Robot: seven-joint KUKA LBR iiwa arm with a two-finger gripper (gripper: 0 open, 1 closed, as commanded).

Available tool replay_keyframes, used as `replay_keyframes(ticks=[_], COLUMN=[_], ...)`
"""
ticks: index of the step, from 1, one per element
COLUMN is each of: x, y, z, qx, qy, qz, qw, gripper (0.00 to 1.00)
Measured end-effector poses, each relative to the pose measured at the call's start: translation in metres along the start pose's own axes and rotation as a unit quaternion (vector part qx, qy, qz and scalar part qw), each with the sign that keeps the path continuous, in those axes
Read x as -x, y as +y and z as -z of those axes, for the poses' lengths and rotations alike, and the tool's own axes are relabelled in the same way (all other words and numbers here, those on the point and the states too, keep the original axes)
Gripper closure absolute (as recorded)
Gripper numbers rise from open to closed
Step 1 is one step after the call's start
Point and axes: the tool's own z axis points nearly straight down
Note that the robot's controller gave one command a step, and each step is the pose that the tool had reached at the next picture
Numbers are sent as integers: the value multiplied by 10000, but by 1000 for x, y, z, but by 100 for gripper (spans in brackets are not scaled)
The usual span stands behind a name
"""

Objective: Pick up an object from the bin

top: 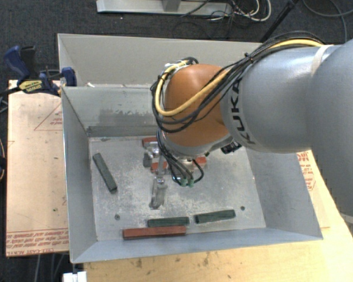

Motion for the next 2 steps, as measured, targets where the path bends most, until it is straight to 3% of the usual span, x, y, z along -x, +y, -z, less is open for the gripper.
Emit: replay_keyframes(ticks=[1, 2], x=[2, -34], y=[-1, 9], z=[4, -58], qx=[5, 4], qy=[-37, -47], qz=[-15, 642], qw=[10000, 9979], gripper=[0, 0])
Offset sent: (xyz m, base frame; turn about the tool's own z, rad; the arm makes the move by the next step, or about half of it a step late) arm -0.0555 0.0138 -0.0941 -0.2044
